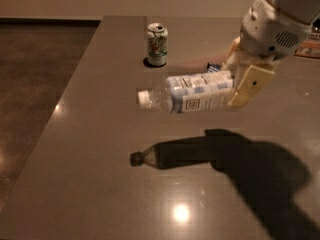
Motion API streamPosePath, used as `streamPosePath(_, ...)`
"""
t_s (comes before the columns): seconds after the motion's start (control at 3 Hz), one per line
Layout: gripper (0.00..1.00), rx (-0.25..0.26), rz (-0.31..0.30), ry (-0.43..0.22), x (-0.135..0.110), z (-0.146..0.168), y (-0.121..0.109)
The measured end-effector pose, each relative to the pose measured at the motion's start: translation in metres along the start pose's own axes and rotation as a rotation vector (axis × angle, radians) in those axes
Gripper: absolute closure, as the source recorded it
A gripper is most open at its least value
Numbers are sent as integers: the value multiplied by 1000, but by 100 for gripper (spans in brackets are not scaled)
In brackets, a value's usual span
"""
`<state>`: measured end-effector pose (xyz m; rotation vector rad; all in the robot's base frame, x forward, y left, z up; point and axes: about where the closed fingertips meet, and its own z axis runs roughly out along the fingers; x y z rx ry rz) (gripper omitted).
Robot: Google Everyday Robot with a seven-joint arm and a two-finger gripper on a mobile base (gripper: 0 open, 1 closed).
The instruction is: Pick blue plastic bottle
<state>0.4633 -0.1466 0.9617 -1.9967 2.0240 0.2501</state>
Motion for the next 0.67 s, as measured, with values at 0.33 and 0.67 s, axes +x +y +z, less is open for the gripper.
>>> streamPosePath(0.33,100,30,37,-92,3,-23,-8)
streamPosePath(0.67,100,58,35,-112,-2,-26,-14)
